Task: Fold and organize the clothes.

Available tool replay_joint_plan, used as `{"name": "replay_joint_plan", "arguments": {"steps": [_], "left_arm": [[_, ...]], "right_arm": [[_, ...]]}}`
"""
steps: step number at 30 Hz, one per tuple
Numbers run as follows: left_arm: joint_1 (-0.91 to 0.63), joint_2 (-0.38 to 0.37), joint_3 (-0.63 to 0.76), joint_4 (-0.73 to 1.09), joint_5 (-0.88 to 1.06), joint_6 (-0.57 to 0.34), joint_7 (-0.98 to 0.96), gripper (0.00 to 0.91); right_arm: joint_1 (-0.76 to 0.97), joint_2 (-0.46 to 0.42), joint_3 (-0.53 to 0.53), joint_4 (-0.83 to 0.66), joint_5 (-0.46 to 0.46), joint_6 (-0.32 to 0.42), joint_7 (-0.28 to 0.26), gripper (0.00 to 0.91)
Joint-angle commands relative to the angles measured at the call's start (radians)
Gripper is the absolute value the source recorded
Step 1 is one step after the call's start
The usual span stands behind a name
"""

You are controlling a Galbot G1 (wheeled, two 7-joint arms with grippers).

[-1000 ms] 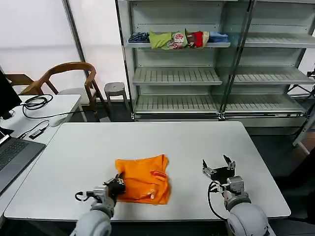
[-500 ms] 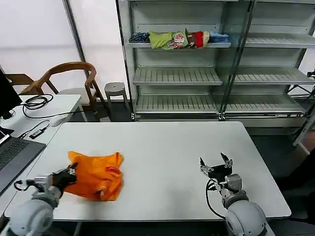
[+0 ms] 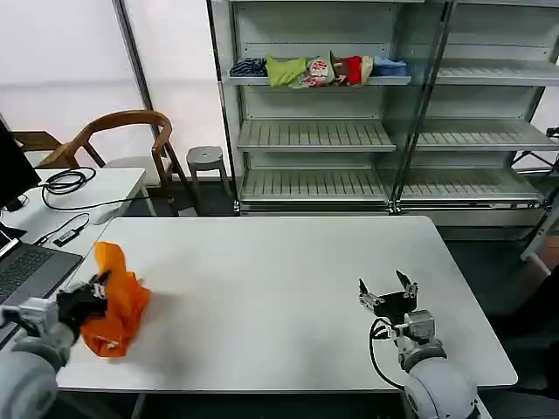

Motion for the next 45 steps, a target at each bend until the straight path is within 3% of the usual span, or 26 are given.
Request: {"name": "replay_joint_plan", "arguments": {"steps": [1,5,14,29,30,31,41,45], "left_arm": [[-0.053,-0.458,0.864,-0.044,0.568,-0.145,-0.083,0.020],[-0.148,-0.508,0.923,0.004,0.554,-0.167,-0.056,0.020],[-0.350,-0.527,0.819,0.118,0.405,-0.133,-0.060,0.030],[-0.455,-0.564,0.826,0.252,0.203,-0.081,-0.176,0.030],[-0.457,-0.563,0.823,0.255,0.176,-0.089,-0.173,0.776],[-0.456,-0.558,0.821,0.257,0.146,-0.112,-0.156,0.907],[-0.472,-0.562,0.790,0.201,0.050,-0.201,-0.066,0.907],[-0.498,-0.516,0.708,0.163,0.078,-0.213,-0.017,0.907]], "right_arm": [[-0.064,-0.017,0.049,0.022,-0.006,-0.009,0.007,0.907],[-0.072,-0.026,0.068,0.029,-0.006,-0.015,0.011,0.907],[-0.048,-0.021,0.064,0.022,-0.006,-0.024,0.013,0.907],[-0.017,-0.045,0.082,0.028,-0.004,-0.013,0.008,0.907],[-0.015,-0.046,0.080,0.027,-0.007,0.010,0.019,0.907],[-0.013,-0.047,0.080,0.026,-0.007,0.010,0.019,0.907],[0.005,-0.034,0.068,0.011,-0.019,0.014,0.021,0.907],[0.017,-0.032,0.067,0.004,-0.026,0.024,0.017,0.907]]}}
